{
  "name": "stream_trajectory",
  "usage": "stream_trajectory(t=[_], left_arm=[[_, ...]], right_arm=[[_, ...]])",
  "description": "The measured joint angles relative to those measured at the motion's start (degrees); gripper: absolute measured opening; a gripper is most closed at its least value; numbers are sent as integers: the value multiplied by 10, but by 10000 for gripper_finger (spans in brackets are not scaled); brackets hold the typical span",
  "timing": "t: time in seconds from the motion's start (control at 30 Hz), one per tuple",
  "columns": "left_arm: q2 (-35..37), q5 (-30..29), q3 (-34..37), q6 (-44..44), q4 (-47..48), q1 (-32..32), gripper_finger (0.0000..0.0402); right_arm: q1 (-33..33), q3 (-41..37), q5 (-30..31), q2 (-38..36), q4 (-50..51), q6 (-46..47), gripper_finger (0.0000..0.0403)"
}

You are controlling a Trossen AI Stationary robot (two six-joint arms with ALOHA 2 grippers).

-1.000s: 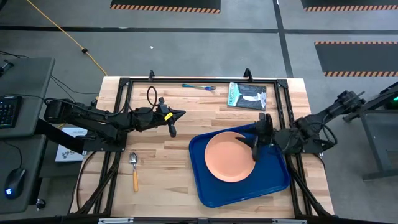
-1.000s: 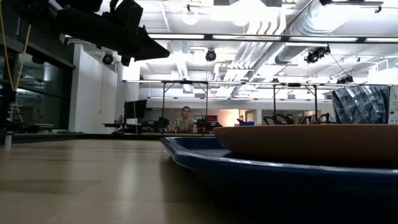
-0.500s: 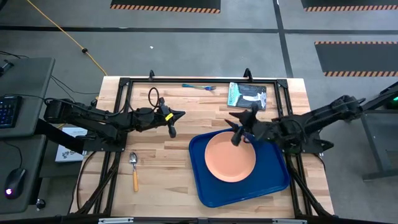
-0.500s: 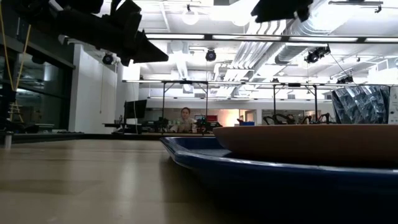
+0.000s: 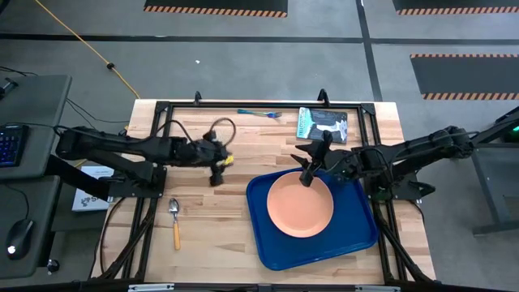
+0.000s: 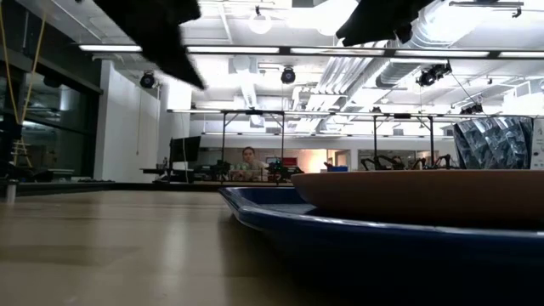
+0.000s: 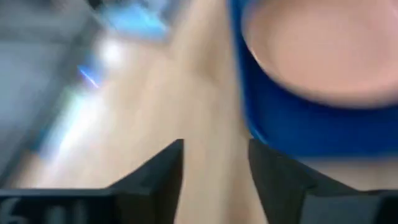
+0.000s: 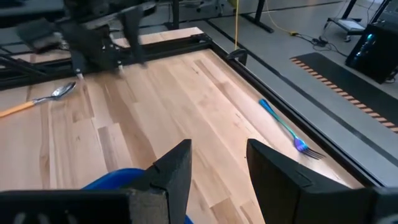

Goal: Pick and place plate/cup/fork/spoon on tray
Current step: Put the orange spoon on the blue table tray to the left of the orange plate

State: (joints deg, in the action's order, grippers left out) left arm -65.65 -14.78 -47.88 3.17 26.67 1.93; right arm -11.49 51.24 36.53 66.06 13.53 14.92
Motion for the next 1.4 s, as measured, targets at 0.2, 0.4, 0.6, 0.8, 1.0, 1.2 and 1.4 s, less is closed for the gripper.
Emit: stream_trajectory(t=[0.2,0.4,0.6,0.8,1.0,1.2,1.4], left_arm=[[0,137,-34,149,271,65,235],[-4,174,42,211,325,149,236],[-10,197,90,251,314,204,227],[-15,196,109,217,307,244,217],[-44,175,131,210,325,258,213],[-79,171,132,207,324,261,213],[-137,171,132,207,323,261,213]], right_arm=[[0,0,0,0,13,0,146],[0,0,-7,0,13,0,146],[0,0,-8,0,14,0,146],[0,0,-8,0,18,0,146],[0,0,-8,0,23,0,146],[0,0,-9,0,26,6,146],[0,0,-22,0,35,17,146]])
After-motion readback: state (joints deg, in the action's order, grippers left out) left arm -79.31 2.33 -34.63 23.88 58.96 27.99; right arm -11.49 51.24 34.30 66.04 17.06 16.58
